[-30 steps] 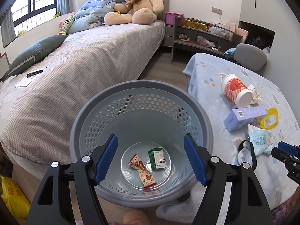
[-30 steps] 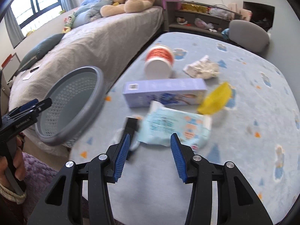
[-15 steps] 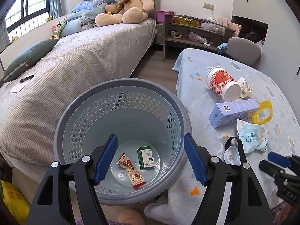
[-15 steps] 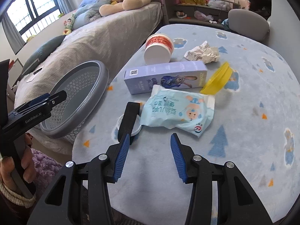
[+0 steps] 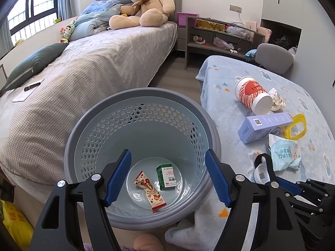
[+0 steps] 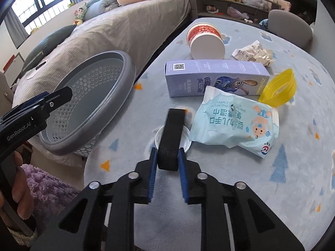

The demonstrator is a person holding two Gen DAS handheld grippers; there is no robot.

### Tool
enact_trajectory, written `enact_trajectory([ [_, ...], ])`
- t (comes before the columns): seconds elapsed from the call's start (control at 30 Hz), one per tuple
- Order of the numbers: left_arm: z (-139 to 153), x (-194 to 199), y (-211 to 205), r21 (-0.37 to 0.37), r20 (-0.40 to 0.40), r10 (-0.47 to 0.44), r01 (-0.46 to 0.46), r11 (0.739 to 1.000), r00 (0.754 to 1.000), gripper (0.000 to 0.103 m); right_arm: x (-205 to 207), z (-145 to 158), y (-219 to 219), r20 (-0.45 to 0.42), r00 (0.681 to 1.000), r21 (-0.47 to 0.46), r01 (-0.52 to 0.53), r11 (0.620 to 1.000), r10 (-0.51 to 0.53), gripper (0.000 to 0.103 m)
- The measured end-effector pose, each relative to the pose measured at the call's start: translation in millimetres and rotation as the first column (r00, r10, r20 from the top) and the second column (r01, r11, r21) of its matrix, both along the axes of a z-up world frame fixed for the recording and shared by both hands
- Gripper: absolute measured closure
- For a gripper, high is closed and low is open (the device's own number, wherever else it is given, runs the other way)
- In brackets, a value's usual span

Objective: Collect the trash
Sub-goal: 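Grasp the black strap with the right gripper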

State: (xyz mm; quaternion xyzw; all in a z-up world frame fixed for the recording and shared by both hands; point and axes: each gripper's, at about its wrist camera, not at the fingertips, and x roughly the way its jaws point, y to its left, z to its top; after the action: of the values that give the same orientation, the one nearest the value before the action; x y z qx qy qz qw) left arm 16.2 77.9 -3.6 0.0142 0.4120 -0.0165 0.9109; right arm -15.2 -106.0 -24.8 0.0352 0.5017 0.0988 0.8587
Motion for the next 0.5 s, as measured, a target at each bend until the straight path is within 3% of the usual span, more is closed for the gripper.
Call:
enact_trajectory([
  [0.5, 1.7, -2.9, -1.7, -0.004, 0.005, -0.016, 0.016, 1.0, 1.0, 0.033, -18.0, 36.8, -43.7, 0.037, 0.998, 0.159, 0.047, 0.986, -0.054, 0.084],
])
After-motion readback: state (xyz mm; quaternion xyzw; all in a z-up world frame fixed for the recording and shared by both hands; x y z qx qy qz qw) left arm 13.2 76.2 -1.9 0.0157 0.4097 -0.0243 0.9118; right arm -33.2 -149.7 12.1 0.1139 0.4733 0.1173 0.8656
